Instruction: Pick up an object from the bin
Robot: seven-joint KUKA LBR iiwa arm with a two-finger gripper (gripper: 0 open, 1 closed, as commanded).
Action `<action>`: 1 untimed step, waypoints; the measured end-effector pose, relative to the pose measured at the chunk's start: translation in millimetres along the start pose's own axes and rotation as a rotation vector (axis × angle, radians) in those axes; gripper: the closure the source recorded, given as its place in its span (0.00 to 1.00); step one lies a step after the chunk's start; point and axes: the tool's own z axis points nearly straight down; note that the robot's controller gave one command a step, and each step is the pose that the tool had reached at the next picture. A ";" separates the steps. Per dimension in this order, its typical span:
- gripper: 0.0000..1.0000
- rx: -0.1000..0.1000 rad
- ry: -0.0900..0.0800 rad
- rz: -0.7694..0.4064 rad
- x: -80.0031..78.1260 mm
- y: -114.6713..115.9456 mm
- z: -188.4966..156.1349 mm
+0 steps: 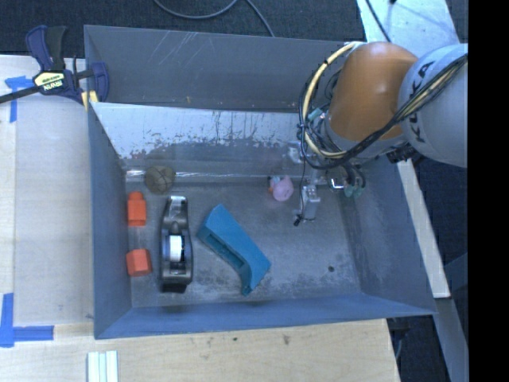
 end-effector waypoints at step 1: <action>0.00 -0.002 -0.002 -0.005 -1.8 6.1 7.2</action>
Offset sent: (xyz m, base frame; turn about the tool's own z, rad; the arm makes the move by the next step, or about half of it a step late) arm -0.0263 -0.0133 -0.0709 -0.0751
